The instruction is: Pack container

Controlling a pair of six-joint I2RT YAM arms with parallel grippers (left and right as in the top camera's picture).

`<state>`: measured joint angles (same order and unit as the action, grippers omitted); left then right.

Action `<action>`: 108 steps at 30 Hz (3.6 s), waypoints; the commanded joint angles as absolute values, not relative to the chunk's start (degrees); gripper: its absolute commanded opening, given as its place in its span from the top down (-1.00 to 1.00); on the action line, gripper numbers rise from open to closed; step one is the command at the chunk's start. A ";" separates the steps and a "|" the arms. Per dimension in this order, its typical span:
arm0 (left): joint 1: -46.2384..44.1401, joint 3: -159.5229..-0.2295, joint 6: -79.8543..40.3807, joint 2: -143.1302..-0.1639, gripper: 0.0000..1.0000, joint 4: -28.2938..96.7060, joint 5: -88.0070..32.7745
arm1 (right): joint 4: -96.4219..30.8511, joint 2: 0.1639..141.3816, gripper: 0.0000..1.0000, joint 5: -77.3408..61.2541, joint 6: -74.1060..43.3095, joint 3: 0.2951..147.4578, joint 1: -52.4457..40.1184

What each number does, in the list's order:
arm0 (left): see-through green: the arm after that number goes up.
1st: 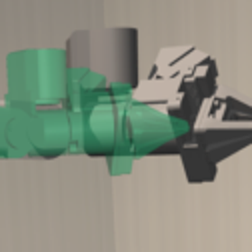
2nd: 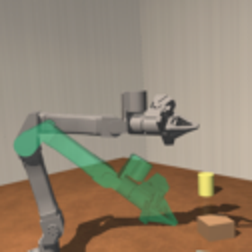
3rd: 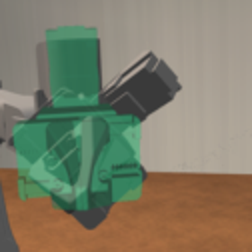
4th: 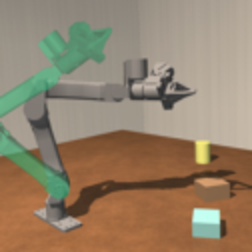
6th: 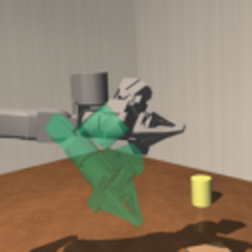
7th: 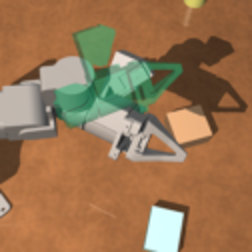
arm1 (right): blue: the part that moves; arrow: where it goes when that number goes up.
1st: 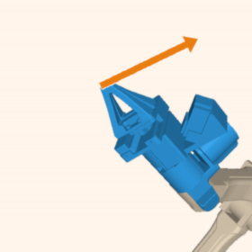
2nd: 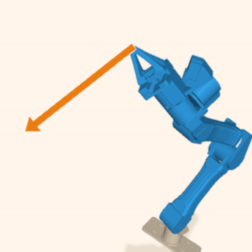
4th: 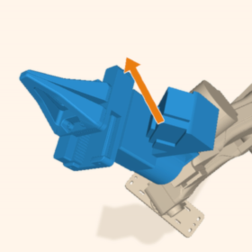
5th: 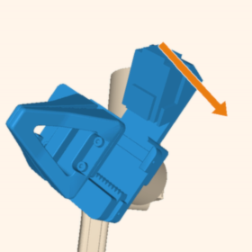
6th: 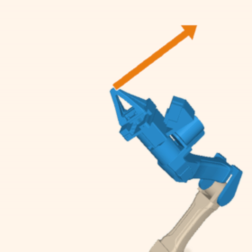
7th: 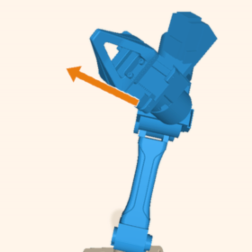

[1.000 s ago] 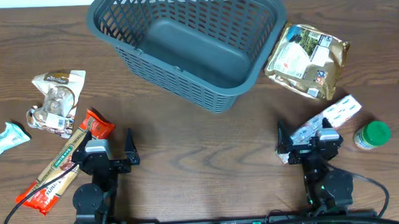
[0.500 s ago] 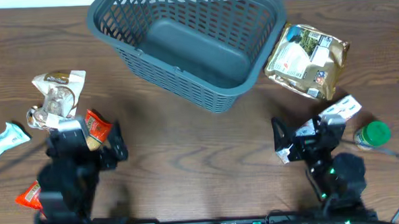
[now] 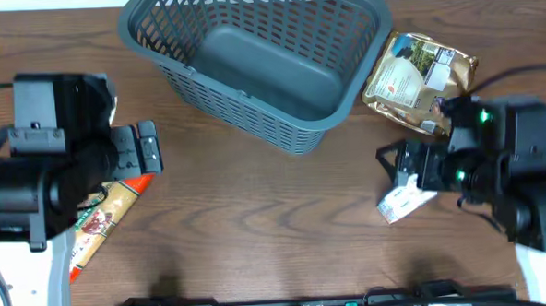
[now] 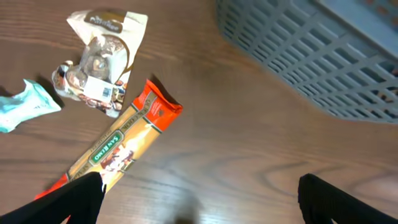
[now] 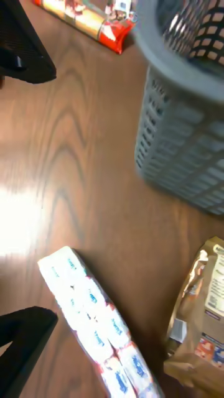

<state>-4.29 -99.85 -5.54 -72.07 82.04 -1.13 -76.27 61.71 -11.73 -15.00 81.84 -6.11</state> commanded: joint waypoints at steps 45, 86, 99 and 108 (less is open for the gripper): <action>-12.29 -125.60 19.42 -100.86 0.89 69.14 -5.61 | -60.62 80.90 0.98 -3.20 9.96 90.00 -36.10; -12.19 -125.58 20.75 -110.74 0.89 65.69 -5.56 | -64.55 87.39 0.98 0.03 13.39 95.90 -42.98; -12.19 -125.21 20.73 -111.35 0.89 70.37 -5.54 | -64.55 89.67 0.98 -0.27 13.39 95.90 -37.04; -12.19 -125.21 19.40 -111.35 0.89 74.91 -5.54 | -64.53 89.67 0.98 -0.45 13.39 95.90 -32.95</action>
